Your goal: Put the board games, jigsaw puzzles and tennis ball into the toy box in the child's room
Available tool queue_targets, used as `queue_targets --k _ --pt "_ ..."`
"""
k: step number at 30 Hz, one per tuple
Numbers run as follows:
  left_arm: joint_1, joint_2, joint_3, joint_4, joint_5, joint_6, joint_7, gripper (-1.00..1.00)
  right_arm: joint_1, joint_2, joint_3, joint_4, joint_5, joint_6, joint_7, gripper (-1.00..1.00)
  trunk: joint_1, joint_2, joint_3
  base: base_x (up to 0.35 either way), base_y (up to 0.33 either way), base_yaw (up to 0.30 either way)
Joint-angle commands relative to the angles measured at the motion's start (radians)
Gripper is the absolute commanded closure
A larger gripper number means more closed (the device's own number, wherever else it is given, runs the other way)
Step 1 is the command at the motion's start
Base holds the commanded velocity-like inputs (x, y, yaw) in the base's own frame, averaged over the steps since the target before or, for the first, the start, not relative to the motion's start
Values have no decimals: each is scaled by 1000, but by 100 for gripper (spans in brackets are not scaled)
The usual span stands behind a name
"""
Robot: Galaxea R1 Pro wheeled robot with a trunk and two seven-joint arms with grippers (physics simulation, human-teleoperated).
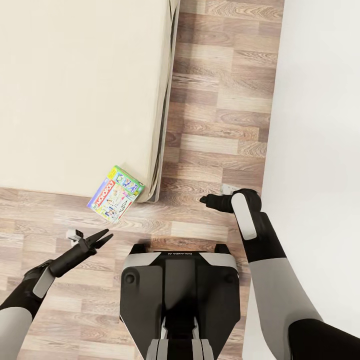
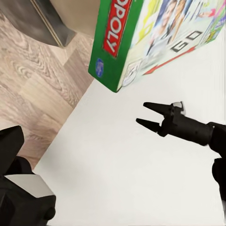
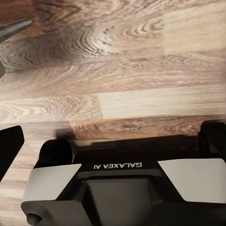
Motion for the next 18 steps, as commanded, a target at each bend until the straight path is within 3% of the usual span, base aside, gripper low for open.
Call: queue_targets --k 1,18 --pt "0 -1 0 0 1 10 -10 -100 0 -1 1 -1 -10 2 -10 -100 0 -1 -1 0 0 0" --pt "0 0 -1 0 1 9 -25 -100 2 -18 1 -1 -10 2 -10 -100 0 -1 -1 24 -23 0"
